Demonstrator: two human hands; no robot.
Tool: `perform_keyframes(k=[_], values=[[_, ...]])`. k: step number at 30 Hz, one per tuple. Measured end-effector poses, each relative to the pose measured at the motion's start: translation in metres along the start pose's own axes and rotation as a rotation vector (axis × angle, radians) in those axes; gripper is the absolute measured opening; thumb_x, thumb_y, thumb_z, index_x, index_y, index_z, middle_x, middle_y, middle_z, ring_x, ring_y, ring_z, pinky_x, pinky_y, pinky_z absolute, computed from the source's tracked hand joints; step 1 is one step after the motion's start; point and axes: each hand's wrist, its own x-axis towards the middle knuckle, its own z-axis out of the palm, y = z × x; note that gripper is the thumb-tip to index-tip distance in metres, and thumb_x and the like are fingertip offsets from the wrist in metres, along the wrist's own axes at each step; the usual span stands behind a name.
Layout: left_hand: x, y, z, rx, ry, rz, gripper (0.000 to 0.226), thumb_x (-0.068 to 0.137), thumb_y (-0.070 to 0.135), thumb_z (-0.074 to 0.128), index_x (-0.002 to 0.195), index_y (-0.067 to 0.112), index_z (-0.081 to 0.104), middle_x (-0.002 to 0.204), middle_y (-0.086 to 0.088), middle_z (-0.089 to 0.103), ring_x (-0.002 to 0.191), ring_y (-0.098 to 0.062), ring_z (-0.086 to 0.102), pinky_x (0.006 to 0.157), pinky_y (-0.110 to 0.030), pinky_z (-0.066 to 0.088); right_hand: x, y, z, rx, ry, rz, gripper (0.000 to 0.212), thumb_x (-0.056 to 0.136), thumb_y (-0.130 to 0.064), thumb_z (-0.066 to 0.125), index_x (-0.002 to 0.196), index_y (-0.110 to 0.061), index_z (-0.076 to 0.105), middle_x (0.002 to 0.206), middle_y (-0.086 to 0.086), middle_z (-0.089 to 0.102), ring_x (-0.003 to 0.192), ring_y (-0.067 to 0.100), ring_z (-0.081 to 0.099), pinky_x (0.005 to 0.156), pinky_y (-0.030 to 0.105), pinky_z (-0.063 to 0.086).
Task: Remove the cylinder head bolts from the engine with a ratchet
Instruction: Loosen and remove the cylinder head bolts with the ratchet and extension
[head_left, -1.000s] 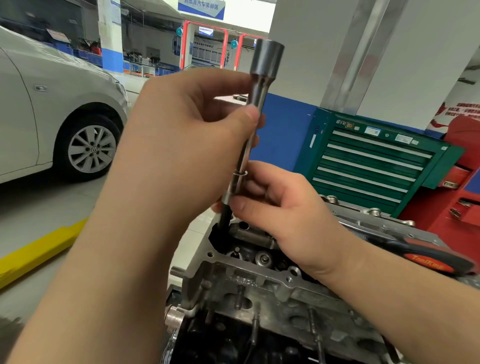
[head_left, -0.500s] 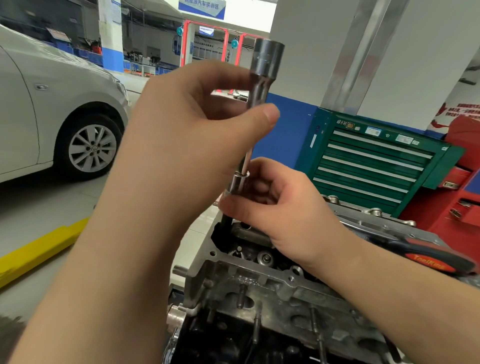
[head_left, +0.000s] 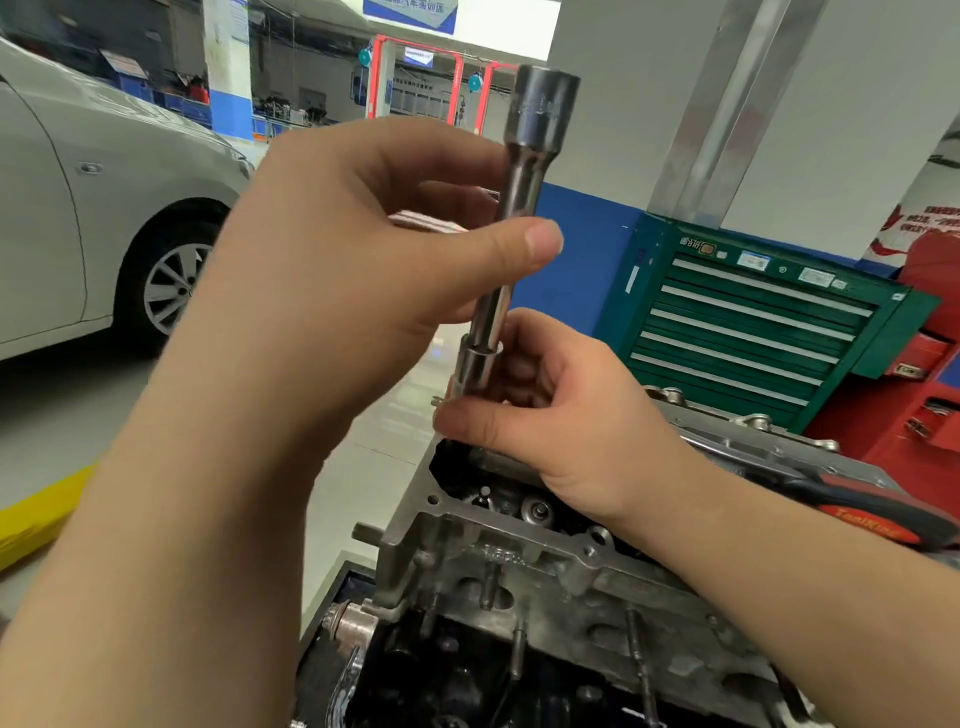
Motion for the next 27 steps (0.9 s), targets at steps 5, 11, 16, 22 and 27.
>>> perform_keyframes(k=[5,11,16,22,27], values=[[0.006,-0.017,-0.006,-0.115,-0.079,-0.012,0.020,0.091,0.018,0.078,0.110,0.024,0.081,0.101,-0.005,0.080,0.095,-0.028,0.078,0.076,-0.041,0.066,-0.007,-0.003,-0.006,0.127,-0.089,-0.023,0.031,0.095,-0.009,0.066,0.126,-0.016,0.066,0.114,0.002,0.076,0.111,0.018,0.071,0.101,0.033,0.055],[0.009,-0.030,0.001,-0.277,-0.103,-0.056,0.035,0.086,0.025,0.084,0.119,0.017,0.075,0.100,-0.014,0.079,0.088,-0.030,0.078,0.073,-0.035,0.062,-0.002,-0.002,-0.003,0.042,0.051,0.025,0.032,0.078,-0.016,0.088,0.102,-0.021,0.066,0.092,-0.004,0.075,0.087,0.013,0.072,0.088,0.040,0.060],[0.011,-0.035,0.006,-0.315,-0.121,-0.027,0.020,0.087,0.018,0.080,0.108,0.019,0.081,0.100,-0.010,0.076,0.083,-0.028,0.069,0.071,-0.043,0.061,-0.005,-0.002,-0.006,0.109,-0.045,0.011,0.034,0.092,-0.015,0.072,0.126,-0.016,0.067,0.114,0.000,0.076,0.110,0.017,0.071,0.102,0.041,0.055],[0.010,-0.037,0.010,-0.382,-0.134,-0.005,0.033,0.094,0.022,0.076,0.126,0.016,0.071,0.101,-0.013,0.080,0.090,-0.033,0.078,0.079,-0.036,0.061,-0.002,0.000,-0.004,0.094,0.016,0.049,0.034,0.077,-0.018,0.085,0.107,-0.017,0.069,0.101,0.005,0.078,0.097,0.023,0.075,0.097,0.046,0.058],[0.013,-0.040,0.011,-0.422,-0.140,0.032,0.028,0.086,0.013,0.082,0.114,0.013,0.076,0.100,-0.010,0.075,0.085,-0.027,0.070,0.079,-0.047,0.061,-0.002,-0.001,-0.001,0.054,0.015,0.038,0.037,0.075,-0.031,0.087,0.106,-0.020,0.070,0.101,0.004,0.076,0.100,0.024,0.074,0.097,0.053,0.056]])
